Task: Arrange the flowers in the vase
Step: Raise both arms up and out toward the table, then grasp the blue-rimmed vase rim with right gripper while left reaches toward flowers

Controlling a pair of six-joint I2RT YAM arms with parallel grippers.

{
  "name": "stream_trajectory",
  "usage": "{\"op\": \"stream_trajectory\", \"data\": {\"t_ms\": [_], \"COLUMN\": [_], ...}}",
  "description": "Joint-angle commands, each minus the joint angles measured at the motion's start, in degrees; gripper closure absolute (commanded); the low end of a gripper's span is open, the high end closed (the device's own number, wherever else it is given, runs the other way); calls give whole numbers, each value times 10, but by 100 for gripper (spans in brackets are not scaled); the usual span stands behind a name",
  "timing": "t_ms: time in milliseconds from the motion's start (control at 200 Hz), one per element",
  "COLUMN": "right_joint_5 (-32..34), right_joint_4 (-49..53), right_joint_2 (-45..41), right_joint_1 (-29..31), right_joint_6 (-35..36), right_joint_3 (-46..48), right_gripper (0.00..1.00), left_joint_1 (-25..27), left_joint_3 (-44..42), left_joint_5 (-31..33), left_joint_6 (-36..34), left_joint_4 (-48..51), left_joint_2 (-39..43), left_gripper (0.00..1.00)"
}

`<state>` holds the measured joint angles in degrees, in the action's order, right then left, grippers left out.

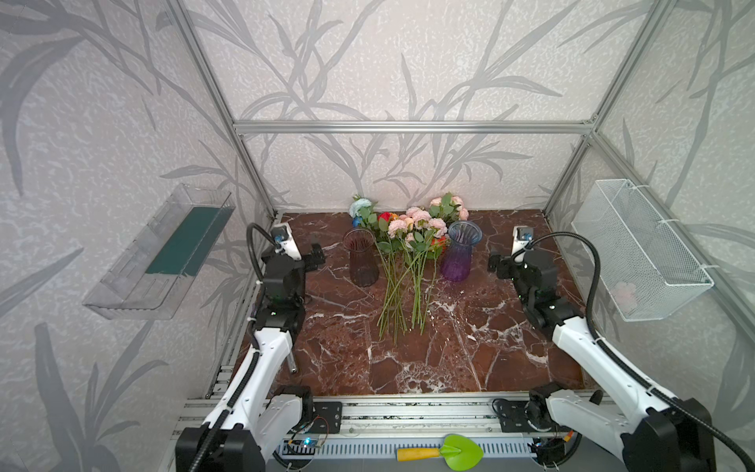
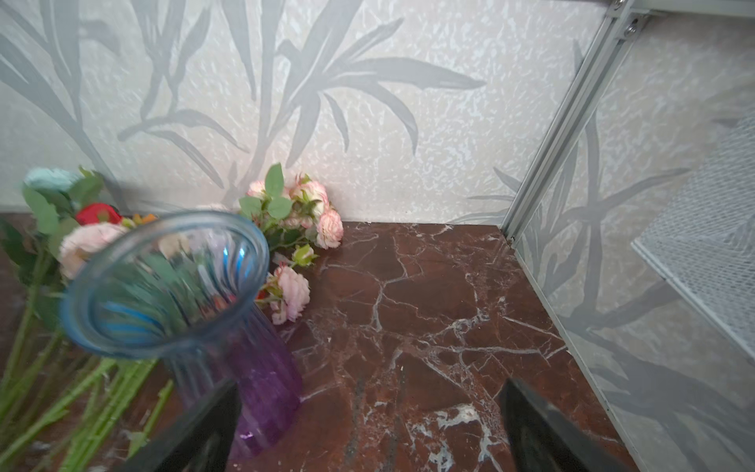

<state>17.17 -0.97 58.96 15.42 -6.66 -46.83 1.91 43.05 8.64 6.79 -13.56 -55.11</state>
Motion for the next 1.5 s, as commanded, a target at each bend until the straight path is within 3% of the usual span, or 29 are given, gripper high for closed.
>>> {"op": "stream_trajectory", "data": {"t_ms": [0,65,130,210,245,295,360,470,565,680,840,1080,1499], "right_joint_5": [-150,-167,-241,-245,-245,-244,-251,-267,-290,-283,-268,-275,-261], "right_joint_4": [168,133,38,142,188,247,312,377,418,474,516,598,636], "right_joint_2": [-50,-84,-106,-65,-38,-2,50,129,183,240,302,405,477], "right_joint_1": [-36,-56,-71,-71,-71,-72,-71,-69,-65,-52,-50,-46,-42], "right_joint_6": [-115,-231,-227,-221,-213,-206,-188,-174,-171,-143,-133,-110,-105], "right_joint_3": [-88,-69,-28,-112,-151,-206,-275,-360,-419,-479,-528,-620,-665], "right_gripper": [1,1,1,36,41,41,41,41,42,42,44,51,55], "left_joint_1": [1,-6,-9,-16,-19,-19,-19,-10,30,102,148,211,215], "left_joint_3": [127,194,226,178,177,208,259,344,436,471,375,304,310], "left_joint_5": [-8,-27,-46,-52,-55,-56,-74,-149,-153,-138,-310,-304,-307], "left_joint_6": [129,218,219,271,288,300,312,315,290,239,266,276,268], "left_joint_4": [241,333,361,272,264,288,322,362,444,458,358,295,308], "left_joint_2": [-3,-10,-2,23,20,-4,-45,-123,-189,-226,-216,-182,-191], "left_gripper": [1,1,1,1,1,1,11,21,27,26,29,27,27]}}
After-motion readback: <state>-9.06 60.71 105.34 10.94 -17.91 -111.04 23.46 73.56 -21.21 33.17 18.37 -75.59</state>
